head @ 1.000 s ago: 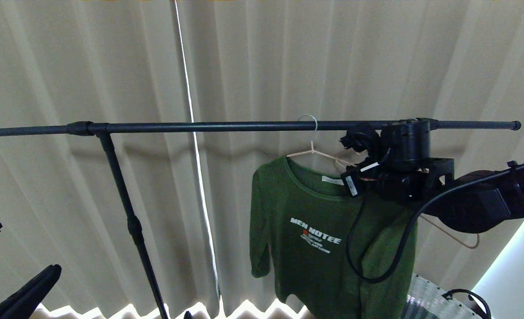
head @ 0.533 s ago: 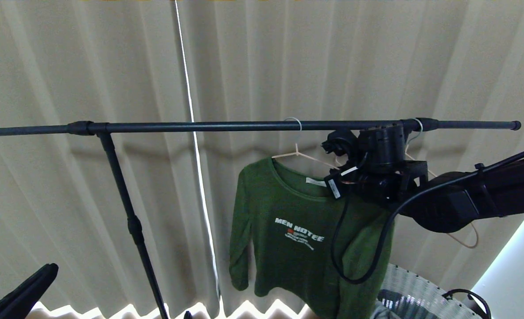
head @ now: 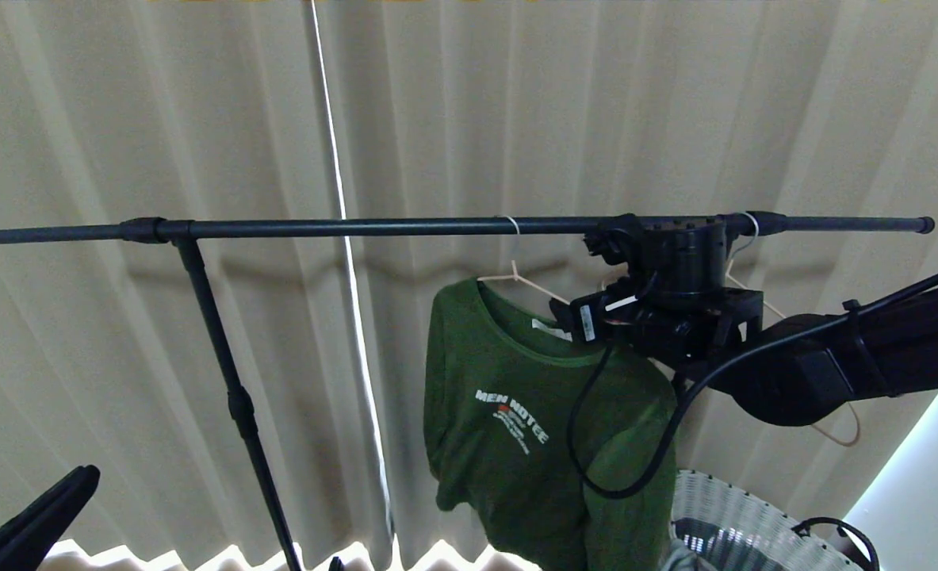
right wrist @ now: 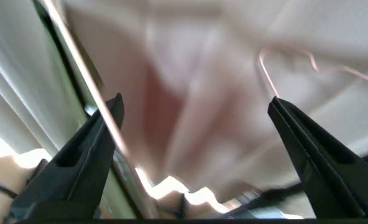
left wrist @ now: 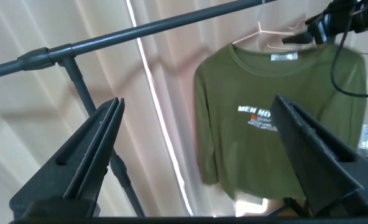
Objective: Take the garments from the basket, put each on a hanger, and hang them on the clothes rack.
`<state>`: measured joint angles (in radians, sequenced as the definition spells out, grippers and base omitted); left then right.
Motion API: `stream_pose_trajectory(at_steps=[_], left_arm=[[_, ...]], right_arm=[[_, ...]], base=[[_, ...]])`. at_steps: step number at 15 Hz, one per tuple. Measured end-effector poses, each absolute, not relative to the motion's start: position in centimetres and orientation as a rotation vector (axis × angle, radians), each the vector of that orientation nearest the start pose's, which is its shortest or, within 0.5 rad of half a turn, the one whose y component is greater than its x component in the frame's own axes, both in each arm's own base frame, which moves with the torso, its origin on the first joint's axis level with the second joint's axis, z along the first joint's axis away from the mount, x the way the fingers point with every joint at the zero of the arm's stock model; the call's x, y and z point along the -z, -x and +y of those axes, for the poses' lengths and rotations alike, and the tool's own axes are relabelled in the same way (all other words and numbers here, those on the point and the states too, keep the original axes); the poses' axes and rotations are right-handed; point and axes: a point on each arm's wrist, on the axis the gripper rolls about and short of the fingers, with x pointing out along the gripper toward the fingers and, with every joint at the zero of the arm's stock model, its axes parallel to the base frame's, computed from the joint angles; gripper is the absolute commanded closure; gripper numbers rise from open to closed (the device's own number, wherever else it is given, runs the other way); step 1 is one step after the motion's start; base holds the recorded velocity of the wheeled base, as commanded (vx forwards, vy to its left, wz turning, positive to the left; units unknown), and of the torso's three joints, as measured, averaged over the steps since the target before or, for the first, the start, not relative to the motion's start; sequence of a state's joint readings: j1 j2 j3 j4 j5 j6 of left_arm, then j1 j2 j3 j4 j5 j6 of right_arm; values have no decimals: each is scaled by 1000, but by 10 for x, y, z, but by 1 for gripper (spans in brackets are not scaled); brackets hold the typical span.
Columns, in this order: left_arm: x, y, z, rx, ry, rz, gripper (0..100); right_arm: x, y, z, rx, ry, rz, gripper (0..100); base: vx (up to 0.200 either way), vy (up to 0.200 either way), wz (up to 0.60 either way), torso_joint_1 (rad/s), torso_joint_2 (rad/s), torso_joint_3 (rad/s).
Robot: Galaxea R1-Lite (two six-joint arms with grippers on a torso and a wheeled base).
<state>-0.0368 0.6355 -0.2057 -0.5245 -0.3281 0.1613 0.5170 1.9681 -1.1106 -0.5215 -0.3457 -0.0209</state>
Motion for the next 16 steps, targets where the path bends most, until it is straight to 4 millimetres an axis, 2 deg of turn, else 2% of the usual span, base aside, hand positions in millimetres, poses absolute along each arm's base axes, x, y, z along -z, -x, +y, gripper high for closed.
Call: stream_pose_trajectory(at_steps=[6,10,16], left_arm=[[-185,-50,-8,337,-175,-127,0],[-186,-50,-8,336,-175,-129,0],[-187,-51,-7,322,-173,-124,0]], right_arm=[[-158,-333,184,-233,135,272,0],[-153,-329,185,-348,116,257,0],[-159,-325,185,-471,60,133,0]], base=[[0,0,0,0,0,0],[0,0,0,0,0,0],[0,0,0,0,0,0]])
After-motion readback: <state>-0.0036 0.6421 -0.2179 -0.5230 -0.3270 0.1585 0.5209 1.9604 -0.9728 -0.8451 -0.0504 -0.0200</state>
